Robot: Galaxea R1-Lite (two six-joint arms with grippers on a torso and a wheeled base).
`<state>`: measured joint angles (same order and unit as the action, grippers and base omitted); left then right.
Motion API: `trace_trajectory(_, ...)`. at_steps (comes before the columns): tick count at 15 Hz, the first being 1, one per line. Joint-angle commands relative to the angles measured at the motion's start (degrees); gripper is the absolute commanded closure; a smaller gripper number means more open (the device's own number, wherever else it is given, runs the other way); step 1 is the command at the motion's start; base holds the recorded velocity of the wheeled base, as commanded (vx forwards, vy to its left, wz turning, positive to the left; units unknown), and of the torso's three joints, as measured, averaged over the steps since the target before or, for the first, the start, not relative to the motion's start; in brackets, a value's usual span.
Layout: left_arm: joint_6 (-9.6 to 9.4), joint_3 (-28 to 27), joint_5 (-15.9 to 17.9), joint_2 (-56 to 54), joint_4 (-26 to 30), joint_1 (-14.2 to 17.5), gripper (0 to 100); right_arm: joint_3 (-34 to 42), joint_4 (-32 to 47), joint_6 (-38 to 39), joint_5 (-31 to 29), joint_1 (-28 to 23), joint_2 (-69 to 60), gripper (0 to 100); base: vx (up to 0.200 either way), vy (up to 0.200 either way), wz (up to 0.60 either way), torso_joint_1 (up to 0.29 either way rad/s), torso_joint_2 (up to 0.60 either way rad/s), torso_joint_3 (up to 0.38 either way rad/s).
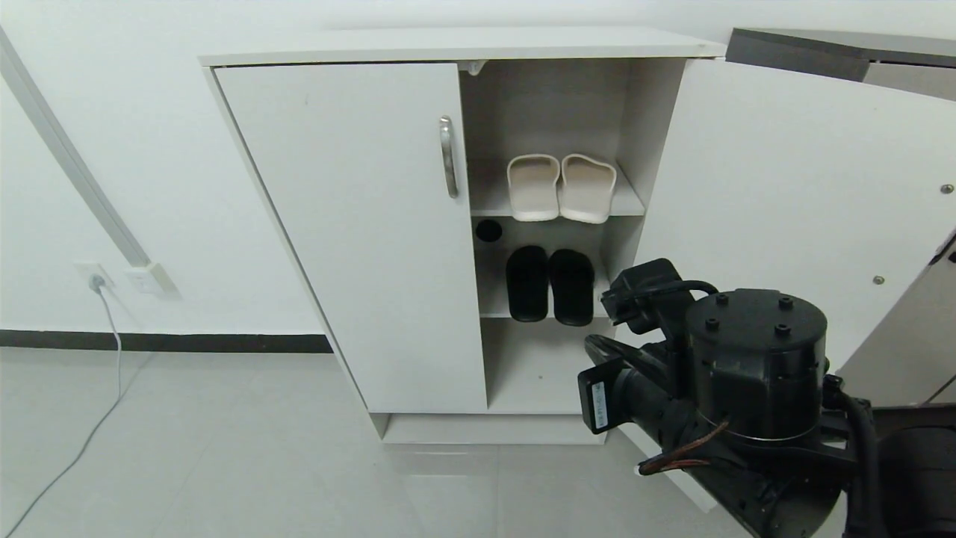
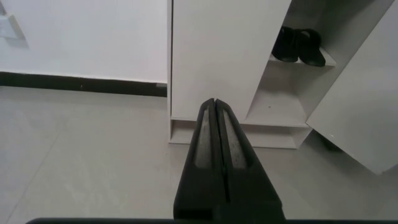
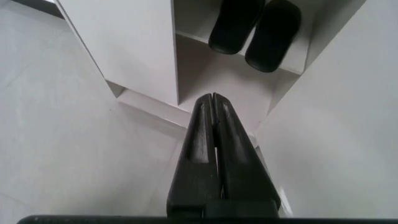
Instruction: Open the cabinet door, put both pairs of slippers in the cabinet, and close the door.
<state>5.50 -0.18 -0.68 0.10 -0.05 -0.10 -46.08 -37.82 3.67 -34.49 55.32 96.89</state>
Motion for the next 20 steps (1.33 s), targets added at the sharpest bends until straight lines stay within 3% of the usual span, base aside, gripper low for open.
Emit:
trace_trajectory(1, 0.04, 0.0, 0.0, 0.1, 0.0, 0.0, 100, 0.0, -0.1, 0.0, 0.0, 0.1, 0.4, 100, 0.0, 0.0, 0.0, 0.007, -0.26, -0.29)
trace_trajectory(8, 0.04, 0.0, 0.0, 0.0, 0.0, 0.0, 100, 0.1, -0.1, 0.0, 0.0, 0.0, 0.8, 100, 0.0, 0.0, 0.0, 0.054, -0.41, -0.359)
trace_trajectory(20, 0.13, 0.0, 0.0, 0.1, 0.0, 0.0, 100, 0.5, -0.1, -0.1, 0.0, 0.1, 0.8, 100, 0.0, 0.0, 0.0, 0.158, -0.48, -0.324)
